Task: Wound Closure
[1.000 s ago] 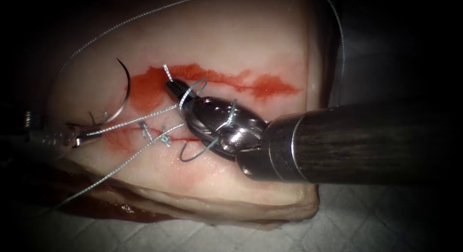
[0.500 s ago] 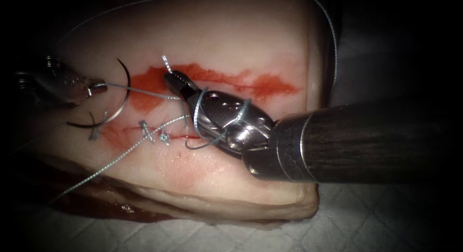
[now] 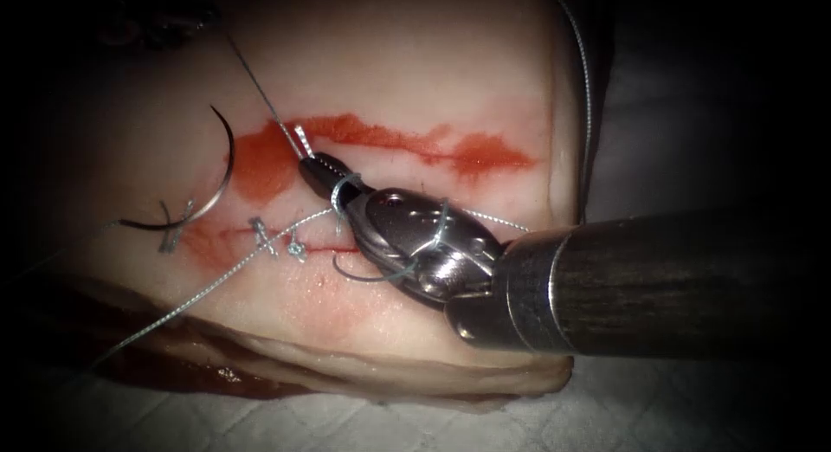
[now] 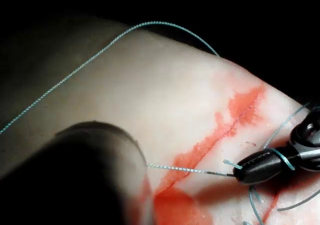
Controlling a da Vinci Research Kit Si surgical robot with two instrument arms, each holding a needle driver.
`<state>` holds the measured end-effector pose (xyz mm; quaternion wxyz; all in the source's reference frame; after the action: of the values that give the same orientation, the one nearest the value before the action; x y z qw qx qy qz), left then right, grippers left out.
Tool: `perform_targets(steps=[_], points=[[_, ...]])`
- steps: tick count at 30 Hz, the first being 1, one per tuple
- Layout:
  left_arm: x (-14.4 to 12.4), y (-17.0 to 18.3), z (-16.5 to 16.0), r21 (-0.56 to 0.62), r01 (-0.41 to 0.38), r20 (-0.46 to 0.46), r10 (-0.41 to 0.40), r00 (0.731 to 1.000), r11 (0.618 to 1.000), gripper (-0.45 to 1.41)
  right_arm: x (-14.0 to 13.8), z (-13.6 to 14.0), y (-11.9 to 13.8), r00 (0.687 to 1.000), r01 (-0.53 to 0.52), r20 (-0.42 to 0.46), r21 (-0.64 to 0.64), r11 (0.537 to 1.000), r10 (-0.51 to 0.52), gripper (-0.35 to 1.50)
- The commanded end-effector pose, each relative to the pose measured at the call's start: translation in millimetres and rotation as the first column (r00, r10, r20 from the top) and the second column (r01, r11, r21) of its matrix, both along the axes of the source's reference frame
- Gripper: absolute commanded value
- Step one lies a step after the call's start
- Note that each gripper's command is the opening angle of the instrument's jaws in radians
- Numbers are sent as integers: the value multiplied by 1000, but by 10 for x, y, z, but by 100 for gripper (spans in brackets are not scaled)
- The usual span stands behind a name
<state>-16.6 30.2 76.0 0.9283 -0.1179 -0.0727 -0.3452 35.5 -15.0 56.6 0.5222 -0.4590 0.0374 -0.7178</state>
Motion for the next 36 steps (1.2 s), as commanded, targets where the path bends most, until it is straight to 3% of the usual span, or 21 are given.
perform_targets(steps=[1,10,19,24,25,28,30,32,35,36], points=[[-7,12,6,-9,7,-1,-7,1000,1000,-45,6,3,-3,1000,3,-4,-1,1000,-3,-35],[-39,94,33,-50,0,-29,-1,1000,999,-45,-16,6,-14,999,44,15,-8,999,-44,-35],[-41,101,40,-62,-6,-37,4,999,998,-45,-45,8,-15,990,131,58,-93,987,-126,-35],[-37,94,42,-65,-11,-24,9,1000,998,-45,-43,11,-7,986,161,79,-172,972,-149,-35],[-37,89,41,-64,-19,-14,18,1000,998,-45,-39,10,-2,975,222,82,-246,943,-208,-35],[-38,83,39,-56,-23,3,23,1000,998,-45,-35,9,5,959,281,47,-284,917,-279,-35],[-41,73,35,-32,-31,27,32,999,999,-45,-29,5,13,983,183,41,-283,941,-179,-35],[-46,59,29,5,-40,45,40,998,999,-45,-20,0,14,996,29,88,-242,970,-7,-35],[-52,51,25,18,-53,52,52,997,998,-45,-18,1,14,995,86,68,-256,963,-71,-35],[-56,47,23,23,-72,53,70,996,997,-45,-17,-2,13,994,7,108,-245,970,20,-35]])
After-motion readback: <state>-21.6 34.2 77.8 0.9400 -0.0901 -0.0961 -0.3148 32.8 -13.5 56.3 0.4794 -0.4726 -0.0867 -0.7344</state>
